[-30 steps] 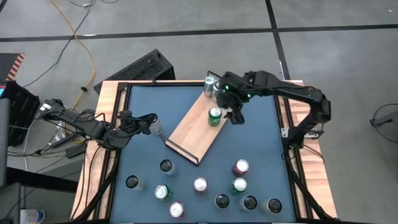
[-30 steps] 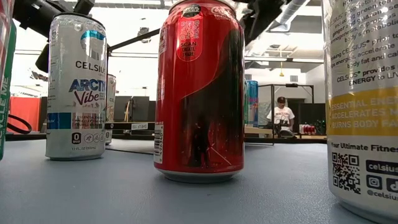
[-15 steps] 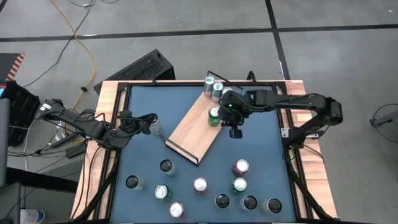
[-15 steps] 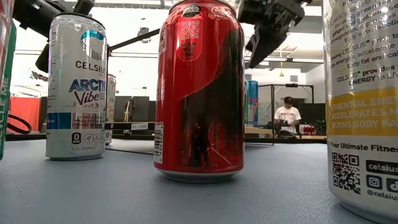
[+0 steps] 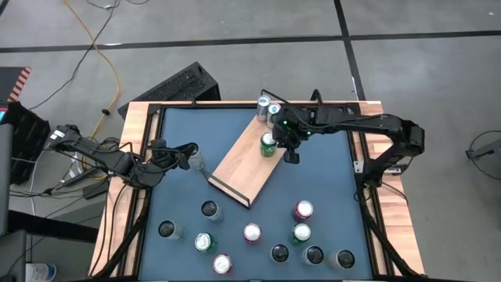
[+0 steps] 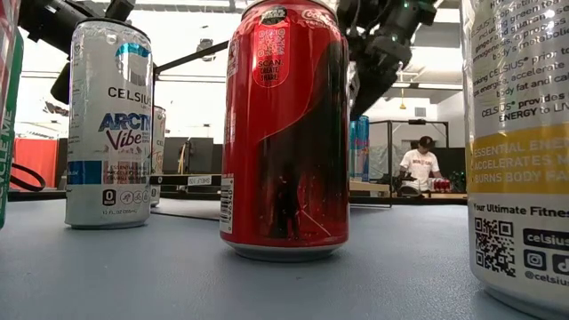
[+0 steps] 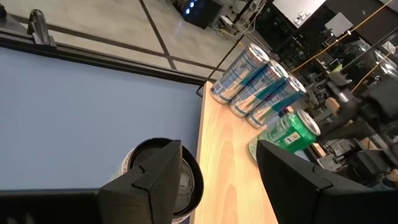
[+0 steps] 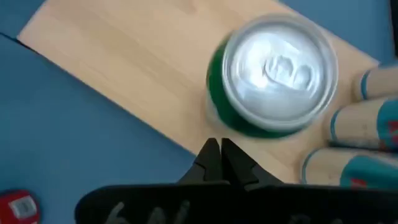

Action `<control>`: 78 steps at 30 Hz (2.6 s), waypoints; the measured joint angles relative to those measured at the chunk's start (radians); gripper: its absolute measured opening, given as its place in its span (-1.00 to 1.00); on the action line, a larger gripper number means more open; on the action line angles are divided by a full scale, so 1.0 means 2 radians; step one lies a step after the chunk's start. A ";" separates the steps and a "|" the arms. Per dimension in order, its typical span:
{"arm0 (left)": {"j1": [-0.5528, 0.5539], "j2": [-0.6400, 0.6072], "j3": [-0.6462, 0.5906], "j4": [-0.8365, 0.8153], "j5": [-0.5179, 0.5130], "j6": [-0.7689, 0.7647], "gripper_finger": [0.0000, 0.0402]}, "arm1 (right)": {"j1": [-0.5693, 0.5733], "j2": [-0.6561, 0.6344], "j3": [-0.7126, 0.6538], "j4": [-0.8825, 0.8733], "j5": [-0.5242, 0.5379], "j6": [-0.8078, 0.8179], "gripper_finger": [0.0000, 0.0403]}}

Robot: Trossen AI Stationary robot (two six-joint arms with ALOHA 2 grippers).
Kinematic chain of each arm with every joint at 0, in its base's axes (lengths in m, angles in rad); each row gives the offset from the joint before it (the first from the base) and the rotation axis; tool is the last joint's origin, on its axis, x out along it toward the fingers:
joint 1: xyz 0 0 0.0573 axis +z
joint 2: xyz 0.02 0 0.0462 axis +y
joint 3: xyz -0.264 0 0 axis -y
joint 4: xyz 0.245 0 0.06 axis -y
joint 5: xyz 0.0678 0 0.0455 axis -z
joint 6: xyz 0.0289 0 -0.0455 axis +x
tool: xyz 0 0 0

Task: Place canned beverage on shelf
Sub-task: Put the right green soda can on the shelf

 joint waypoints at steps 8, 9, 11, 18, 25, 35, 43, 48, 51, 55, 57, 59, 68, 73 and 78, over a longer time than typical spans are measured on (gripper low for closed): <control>0.000 0.000 0.000 -0.003 0.000 0.005 -0.03 | -0.015 0.012 0.001 0.037 0.002 -0.004 -1.00; 0.000 0.000 0.000 -0.004 -0.001 0.005 -0.03 | -0.015 0.012 0.001 0.040 0.003 -0.003 -1.00; 0.000 0.000 0.000 -0.005 0.000 0.005 -0.03 | -0.015 0.011 0.001 0.050 0.004 -0.002 -1.00; 0.000 0.000 0.000 -0.011 0.000 -0.004 -0.03 | 0.004 0.008 0.022 0.037 0.017 0.017 -1.00; 0.000 0.000 0.000 -0.011 -0.001 -0.008 -0.03 | 0.045 0.008 0.052 0.036 0.015 0.010 -1.00; 0.000 0.000 0.000 -0.011 -0.001 -0.009 -0.03 | 0.041 0.059 0.051 0.036 0.015 -0.003 -1.00; 0.000 0.000 0.000 -0.012 -0.001 -0.008 -0.03 | 0.033 0.079 0.051 0.024 0.037 -0.017 -1.00; 0.000 0.000 0.000 -0.015 -0.004 -0.008 -0.03 | 0.017 0.079 0.051 0.033 0.041 -0.020 -1.00; 0.000 0.000 0.000 -0.015 -0.004 -0.006 -0.03 | 0.003 0.079 0.051 0.033 0.042 -0.020 -1.00; 0.000 0.000 0.000 -0.015 -0.004 -0.004 -0.03 | -0.011 0.079 0.051 0.042 0.044 -0.019 -1.00; 0.000 0.000 0.000 -0.015 -0.004 -0.004 -0.03 | -0.017 0.079 0.051 0.051 0.044 -0.018 -1.00; 0.000 0.000 0.000 -0.015 -0.004 -0.004 -0.03 | -0.020 0.079 0.051 0.056 0.044 -0.018 -1.00; 0.000 0.000 0.000 -0.014 -0.001 -0.012 -0.03 | 0.007 0.069 0.051 0.054 0.043 -0.014 -1.00; 0.000 0.000 0.000 -0.014 -0.003 -0.013 -0.03 | 0.017 0.074 0.051 0.080 0.048 -0.025 -1.00; 0.000 0.000 0.000 -0.013 -0.004 -0.019 -0.03 | 0.010 0.084 0.051 0.083 0.054 -0.029 -1.00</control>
